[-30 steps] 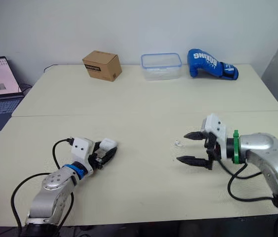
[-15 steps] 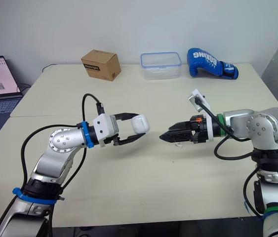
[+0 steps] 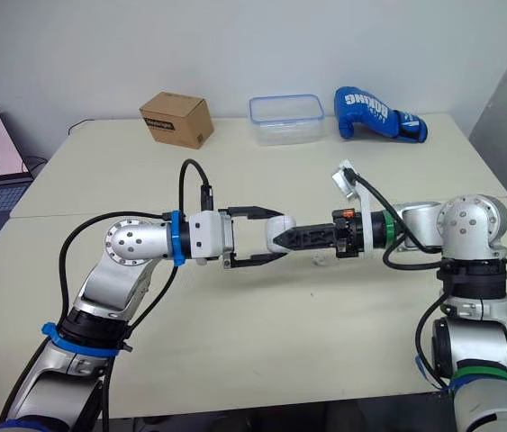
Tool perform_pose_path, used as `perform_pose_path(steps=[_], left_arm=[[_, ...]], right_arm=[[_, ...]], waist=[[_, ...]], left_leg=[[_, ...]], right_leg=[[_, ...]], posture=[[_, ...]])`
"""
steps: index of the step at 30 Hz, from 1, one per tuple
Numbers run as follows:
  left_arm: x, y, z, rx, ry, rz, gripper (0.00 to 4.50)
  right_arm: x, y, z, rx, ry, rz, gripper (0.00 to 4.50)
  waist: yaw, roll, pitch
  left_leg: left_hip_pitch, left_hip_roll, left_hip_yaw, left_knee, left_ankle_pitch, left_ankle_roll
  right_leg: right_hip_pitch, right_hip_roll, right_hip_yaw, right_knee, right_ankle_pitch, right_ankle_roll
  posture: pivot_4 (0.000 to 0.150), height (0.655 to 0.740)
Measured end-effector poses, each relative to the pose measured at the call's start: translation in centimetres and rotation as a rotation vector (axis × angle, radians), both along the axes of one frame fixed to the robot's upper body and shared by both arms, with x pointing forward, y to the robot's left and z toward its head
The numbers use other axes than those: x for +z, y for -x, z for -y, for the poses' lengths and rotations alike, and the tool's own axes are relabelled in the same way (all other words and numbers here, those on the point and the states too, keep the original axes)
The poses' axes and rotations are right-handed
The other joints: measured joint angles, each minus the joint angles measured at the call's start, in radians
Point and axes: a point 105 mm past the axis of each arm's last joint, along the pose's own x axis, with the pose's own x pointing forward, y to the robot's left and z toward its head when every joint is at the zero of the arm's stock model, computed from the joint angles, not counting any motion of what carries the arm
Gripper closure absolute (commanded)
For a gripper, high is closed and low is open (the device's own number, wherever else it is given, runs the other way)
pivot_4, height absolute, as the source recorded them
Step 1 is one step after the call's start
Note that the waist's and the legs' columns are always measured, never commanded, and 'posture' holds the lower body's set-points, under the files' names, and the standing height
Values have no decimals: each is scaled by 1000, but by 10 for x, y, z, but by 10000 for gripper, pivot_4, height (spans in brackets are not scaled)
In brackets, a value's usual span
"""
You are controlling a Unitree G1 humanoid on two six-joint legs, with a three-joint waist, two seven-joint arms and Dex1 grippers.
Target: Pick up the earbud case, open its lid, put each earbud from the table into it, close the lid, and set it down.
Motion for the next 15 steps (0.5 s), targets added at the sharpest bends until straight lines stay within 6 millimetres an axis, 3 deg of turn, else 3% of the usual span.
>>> perform_pose_path(steps=[15], left_arm=[[13, -3, 5, -14, 7, 75, 17321]], right_arm=[[-2, 6, -7, -6, -53, -84, 0]], waist=[[-1, 0, 0]], left_leg=[[0, 0, 0, 0, 0, 0]], right_leg=[[0, 0, 0, 0, 0, 0]], posture=[[1500, 7307]])
